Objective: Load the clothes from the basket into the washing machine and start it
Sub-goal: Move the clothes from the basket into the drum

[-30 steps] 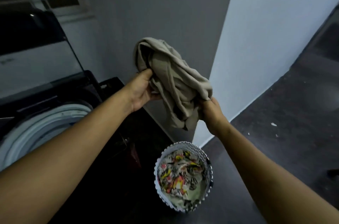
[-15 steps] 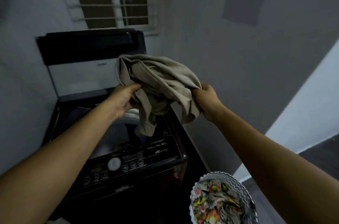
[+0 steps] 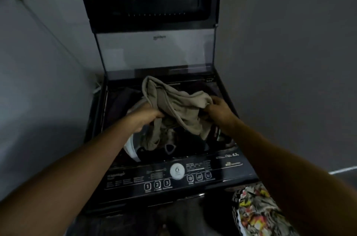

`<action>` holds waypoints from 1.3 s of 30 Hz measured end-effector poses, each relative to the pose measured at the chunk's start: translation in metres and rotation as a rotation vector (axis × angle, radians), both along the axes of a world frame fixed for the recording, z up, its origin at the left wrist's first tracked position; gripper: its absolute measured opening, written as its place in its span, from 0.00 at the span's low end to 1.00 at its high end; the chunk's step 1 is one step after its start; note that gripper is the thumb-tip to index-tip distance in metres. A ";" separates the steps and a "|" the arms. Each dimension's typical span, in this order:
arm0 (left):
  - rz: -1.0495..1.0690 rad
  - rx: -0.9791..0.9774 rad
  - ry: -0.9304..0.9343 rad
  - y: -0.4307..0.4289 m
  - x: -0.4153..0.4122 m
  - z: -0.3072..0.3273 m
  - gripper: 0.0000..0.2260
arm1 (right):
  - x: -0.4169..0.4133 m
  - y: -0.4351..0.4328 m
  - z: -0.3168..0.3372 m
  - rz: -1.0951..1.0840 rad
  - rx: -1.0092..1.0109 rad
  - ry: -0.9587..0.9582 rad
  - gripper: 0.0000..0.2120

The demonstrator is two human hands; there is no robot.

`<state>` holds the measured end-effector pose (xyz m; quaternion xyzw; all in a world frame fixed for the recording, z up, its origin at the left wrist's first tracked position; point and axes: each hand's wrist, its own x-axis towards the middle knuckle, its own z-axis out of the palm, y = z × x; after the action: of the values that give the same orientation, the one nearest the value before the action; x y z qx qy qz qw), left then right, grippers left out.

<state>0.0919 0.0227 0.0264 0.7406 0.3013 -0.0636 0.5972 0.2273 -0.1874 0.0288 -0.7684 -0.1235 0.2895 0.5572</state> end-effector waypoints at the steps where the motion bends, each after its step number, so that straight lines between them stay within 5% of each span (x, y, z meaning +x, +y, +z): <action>1: -0.020 0.009 0.025 0.003 0.003 -0.008 0.14 | 0.001 0.006 -0.013 -0.002 -0.044 -0.007 0.09; 8: -0.110 0.281 0.216 0.030 0.022 -0.078 0.16 | -0.002 0.022 -0.056 0.233 -0.736 -0.537 0.09; 10: -0.130 0.330 0.286 0.039 0.026 -0.092 0.19 | 0.000 0.029 -0.064 0.247 -0.820 -0.514 0.11; 16: -0.029 0.307 0.325 0.057 0.037 -0.124 0.21 | 0.010 0.044 -0.084 0.136 -0.782 -0.308 0.12; 26: -0.079 0.248 0.201 0.063 0.043 -0.112 0.07 | 0.008 0.048 -0.089 -0.019 -0.567 -0.081 0.04; 31: -0.149 0.267 0.104 0.046 0.061 -0.074 0.10 | 0.018 0.032 -0.057 -0.008 -0.486 -0.101 0.11; 39: -0.321 0.272 -0.110 -0.040 0.113 -0.002 0.04 | 0.040 -0.048 0.003 -0.106 -0.438 -0.229 0.05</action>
<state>0.2050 -0.0175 0.0240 0.8552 0.1520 -0.0761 0.4896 0.2673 -0.2356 0.0318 -0.9039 -0.0799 0.1908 0.3743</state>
